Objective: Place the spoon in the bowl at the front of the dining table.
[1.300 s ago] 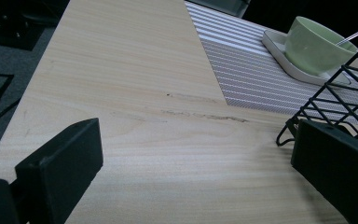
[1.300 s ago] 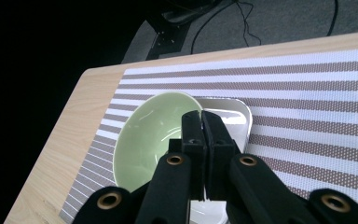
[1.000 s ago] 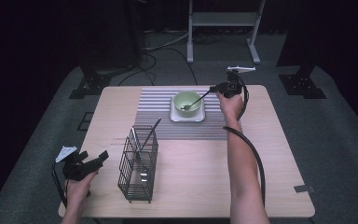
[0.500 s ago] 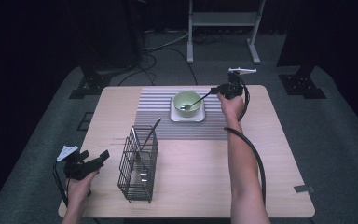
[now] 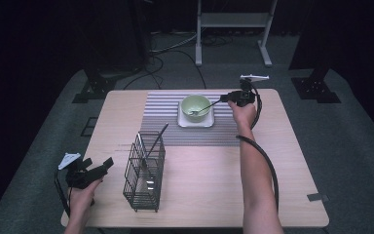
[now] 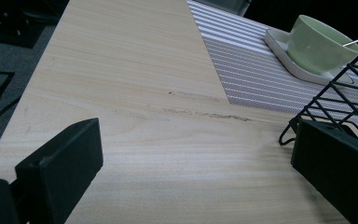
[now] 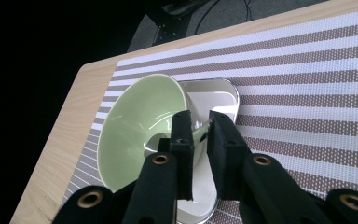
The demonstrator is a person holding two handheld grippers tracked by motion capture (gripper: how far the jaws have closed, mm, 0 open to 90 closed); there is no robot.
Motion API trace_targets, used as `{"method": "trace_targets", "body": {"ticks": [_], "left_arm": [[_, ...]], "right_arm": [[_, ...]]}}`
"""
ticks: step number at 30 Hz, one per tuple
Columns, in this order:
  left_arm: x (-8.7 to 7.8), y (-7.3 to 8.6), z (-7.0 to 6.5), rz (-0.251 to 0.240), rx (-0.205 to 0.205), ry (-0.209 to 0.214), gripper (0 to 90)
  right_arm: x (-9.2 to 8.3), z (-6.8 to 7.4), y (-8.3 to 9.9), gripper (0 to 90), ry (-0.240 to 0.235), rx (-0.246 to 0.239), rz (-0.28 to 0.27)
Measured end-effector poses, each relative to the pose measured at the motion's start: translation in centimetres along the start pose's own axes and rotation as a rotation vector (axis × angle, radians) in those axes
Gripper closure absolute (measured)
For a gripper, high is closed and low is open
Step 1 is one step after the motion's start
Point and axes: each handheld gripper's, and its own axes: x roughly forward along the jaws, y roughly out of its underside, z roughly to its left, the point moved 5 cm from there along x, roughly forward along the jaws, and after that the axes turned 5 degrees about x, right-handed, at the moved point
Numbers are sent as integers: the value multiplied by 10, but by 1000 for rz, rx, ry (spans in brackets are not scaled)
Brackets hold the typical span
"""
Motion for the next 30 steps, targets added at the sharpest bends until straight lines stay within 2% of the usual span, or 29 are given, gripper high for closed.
{"method": "trace_targets", "body": {"ticks": [5, 10, 12, 21, 30], "left_arm": [[0, 0, 0, 0, 2, -1, 10], [-1, -1, -1, -4, 5, -1, 10], [-1, -1, -2, -4, 5, 2, 10], [-2, 0, 0, -4, 3, -1, 10], [-3, 0, -1, -5, 8, -7, 10]], "right_arm": [[-4, -3, 2, 717, -13, 10, -2], [-10, -2, 7, 644, -47, 13, 5], [-13, -2, 9, 592, -50, 15, 3], [-23, -6, 20, 528, -80, 20, 4], [-31, -7, 31, 515, -105, 6, 18]]}}
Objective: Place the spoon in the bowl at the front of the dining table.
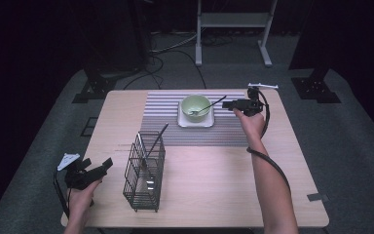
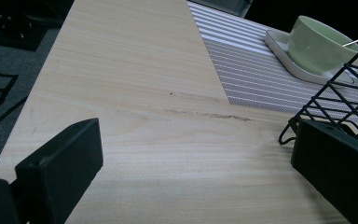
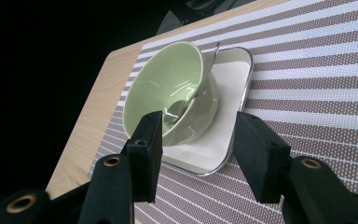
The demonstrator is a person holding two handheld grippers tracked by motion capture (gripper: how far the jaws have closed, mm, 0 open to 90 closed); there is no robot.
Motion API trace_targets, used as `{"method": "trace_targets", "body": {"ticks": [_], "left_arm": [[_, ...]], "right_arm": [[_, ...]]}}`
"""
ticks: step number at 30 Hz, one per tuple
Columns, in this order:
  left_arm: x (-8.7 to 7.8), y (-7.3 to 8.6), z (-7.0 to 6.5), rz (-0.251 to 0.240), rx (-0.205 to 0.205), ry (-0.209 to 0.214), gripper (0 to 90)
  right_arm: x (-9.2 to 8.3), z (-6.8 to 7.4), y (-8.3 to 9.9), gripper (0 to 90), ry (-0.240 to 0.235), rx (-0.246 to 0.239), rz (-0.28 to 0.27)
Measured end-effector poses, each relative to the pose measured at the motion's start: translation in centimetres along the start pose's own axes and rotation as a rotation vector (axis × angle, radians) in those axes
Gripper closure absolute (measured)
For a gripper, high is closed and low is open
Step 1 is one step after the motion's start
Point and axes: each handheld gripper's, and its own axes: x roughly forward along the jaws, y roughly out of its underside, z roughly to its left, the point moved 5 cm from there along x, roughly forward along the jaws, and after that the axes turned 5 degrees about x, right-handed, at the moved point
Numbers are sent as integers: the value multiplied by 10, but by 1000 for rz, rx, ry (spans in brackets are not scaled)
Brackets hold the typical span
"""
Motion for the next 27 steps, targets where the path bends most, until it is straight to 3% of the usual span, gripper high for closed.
{"method": "trace_targets", "body": {"ticks": [10, 27], "left_arm": [[0, 1, -1, 1, 2, -2, 10], [0, 2, -3, 9, 7, 0, 10]], "right_arm": [[-6, 6, 12, 471, -29, -39, 24], [-14, 18, 38, 329, -79, -100, 115]]}}
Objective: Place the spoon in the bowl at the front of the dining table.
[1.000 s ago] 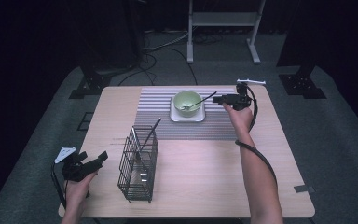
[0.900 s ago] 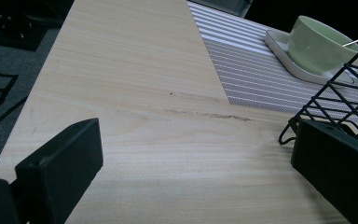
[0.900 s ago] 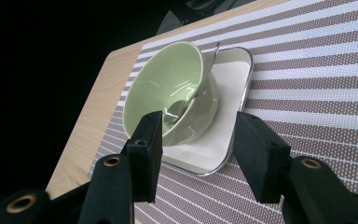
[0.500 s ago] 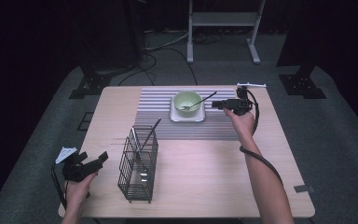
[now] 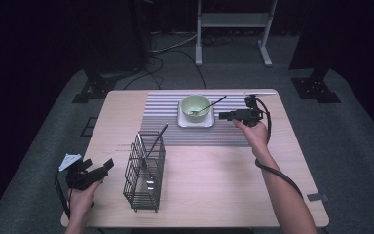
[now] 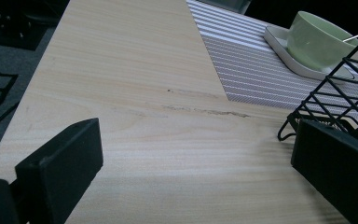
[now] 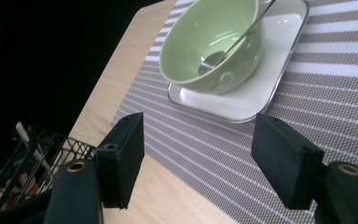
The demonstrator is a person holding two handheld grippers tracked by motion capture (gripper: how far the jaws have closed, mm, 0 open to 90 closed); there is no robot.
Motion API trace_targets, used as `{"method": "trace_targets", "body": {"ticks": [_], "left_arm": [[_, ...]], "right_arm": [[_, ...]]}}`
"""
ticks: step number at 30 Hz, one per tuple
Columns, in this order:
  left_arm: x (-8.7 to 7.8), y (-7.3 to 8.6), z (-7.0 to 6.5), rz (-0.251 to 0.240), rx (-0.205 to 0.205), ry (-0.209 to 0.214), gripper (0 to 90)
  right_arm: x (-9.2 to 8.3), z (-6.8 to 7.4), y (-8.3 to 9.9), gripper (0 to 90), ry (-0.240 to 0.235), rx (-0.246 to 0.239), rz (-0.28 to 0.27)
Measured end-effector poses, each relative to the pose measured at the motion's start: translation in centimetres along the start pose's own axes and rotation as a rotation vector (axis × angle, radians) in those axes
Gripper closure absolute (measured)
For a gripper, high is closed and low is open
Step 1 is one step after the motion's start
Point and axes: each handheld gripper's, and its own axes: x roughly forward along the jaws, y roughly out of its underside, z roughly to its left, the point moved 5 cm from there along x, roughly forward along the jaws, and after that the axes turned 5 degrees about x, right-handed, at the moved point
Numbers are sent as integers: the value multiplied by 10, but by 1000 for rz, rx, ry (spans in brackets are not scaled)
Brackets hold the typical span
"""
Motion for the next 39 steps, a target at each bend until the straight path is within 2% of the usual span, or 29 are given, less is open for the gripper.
{"method": "trace_targets", "body": {"ticks": [8, 17, 39], "left_arm": [[0, 0, 0, 2, 2, 1, 10], [0, 1, 0, 2, 2, 0, 10], [0, 1, 1, 4, 0, -1, 10]], "right_arm": [[2, 7, 15, 265, -7, -36, 58], [0, 14, 30, 235, -39, -55, 94], [-6, 20, 55, 231, -86, -82, 126]]}}
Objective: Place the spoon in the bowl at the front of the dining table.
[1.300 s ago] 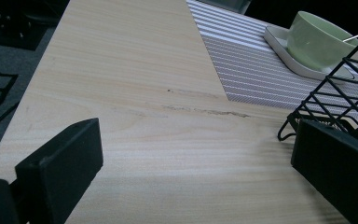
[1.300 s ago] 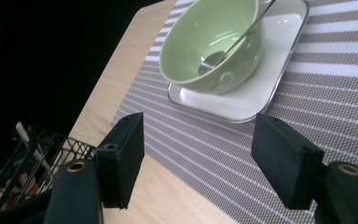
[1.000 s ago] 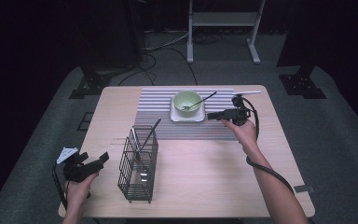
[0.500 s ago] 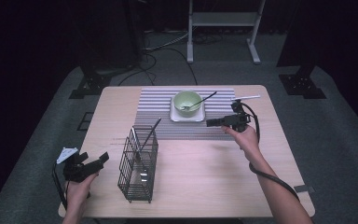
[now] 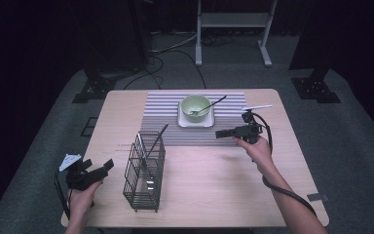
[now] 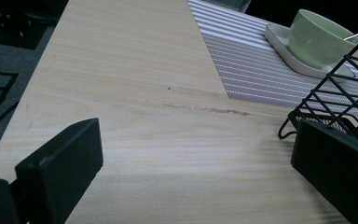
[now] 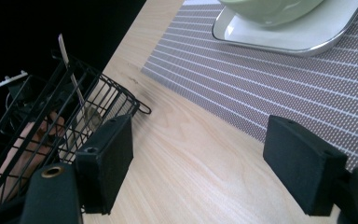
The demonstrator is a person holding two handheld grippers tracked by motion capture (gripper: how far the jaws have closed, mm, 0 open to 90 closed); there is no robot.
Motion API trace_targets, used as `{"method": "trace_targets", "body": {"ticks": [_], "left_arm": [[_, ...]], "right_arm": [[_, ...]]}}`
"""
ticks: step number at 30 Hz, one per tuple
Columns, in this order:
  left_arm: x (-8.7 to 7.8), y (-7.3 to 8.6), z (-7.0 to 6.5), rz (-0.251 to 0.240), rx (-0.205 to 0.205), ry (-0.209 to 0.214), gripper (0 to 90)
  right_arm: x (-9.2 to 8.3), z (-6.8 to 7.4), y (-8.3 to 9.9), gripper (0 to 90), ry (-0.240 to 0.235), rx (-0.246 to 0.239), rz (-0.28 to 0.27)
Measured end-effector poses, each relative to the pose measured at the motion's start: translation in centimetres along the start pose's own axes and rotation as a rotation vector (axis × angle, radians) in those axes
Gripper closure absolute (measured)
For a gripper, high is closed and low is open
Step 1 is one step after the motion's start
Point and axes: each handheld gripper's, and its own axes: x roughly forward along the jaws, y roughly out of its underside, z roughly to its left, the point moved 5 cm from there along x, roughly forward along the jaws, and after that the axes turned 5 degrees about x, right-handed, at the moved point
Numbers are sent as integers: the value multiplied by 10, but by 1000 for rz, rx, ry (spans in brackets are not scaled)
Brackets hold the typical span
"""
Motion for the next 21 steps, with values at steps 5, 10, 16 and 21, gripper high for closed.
{"method": "trace_targets", "body": {"ticks": [5, 10, 16, 21], "left_arm": [[0, 0, 0, 2, 3, 0, 10], [0, 0, -1, 2, 2, 0, 10], [0, 1, -1, 5, 6, 1, 10], [0, 1, -1, 5, 5, 0, 10]], "right_arm": [[1, 1, 7, 231, -16, 1, 9], [0, 4, 14, 230, -29, -8, 16], [-1, 6, 21, 230, -33, -14, 22], [0, 6, 27, 231, -33, -20, 26]]}}
